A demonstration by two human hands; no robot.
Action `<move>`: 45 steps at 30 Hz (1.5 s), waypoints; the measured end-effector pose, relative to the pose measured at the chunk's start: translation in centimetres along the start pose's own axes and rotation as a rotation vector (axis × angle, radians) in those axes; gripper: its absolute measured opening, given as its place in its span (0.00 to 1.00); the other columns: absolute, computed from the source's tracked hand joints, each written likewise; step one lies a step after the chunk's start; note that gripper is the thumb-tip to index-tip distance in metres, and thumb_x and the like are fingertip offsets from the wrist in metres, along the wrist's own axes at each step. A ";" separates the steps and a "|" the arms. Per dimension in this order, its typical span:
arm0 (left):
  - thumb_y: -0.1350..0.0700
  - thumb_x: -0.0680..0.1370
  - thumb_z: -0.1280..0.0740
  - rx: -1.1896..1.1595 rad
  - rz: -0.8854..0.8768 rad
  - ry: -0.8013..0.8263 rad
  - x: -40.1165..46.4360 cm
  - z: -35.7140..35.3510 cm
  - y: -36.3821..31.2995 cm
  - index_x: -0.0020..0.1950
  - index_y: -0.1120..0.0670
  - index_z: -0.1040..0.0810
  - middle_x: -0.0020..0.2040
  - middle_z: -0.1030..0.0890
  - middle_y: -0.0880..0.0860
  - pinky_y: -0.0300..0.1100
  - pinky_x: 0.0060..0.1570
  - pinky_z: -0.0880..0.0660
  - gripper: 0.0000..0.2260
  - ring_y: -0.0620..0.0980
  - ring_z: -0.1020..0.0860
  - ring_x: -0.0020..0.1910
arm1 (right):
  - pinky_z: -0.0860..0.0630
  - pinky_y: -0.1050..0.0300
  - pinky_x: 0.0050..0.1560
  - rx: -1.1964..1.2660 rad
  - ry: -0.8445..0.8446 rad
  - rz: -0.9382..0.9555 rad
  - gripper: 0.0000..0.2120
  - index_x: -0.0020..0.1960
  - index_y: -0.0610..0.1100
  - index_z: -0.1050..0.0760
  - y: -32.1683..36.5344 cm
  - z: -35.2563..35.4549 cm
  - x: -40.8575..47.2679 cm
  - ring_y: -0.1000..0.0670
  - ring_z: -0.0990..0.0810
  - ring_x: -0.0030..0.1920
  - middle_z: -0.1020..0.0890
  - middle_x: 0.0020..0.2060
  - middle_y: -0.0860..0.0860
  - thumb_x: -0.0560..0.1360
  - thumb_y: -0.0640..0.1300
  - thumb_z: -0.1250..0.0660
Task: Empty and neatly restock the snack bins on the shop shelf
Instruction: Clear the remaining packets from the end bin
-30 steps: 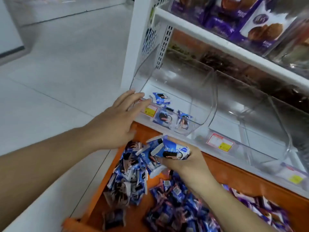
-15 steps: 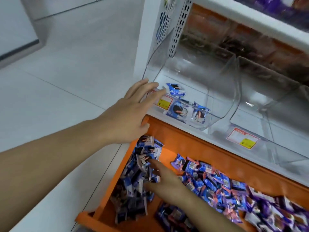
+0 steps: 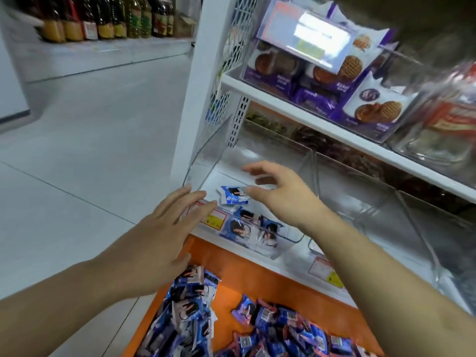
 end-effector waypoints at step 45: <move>0.52 0.73 0.23 0.016 -0.064 -0.214 0.3 -0.5 0.8 0.85 0.45 0.45 0.85 0.48 0.46 0.51 0.75 0.36 0.46 0.49 0.51 0.84 | 0.17 0.51 0.53 -0.253 0.370 -0.054 0.27 0.63 0.59 0.23 -4.9 -5.8 5.0 0.50 0.18 0.46 0.21 0.49 0.58 0.69 0.45 0.17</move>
Point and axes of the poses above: each hand's wrist, its own x-axis towards the middle knuckle, its own z-axis out of the back of the hand, y = z × x, the point moved 10 cm from there along x, towards the middle knuckle
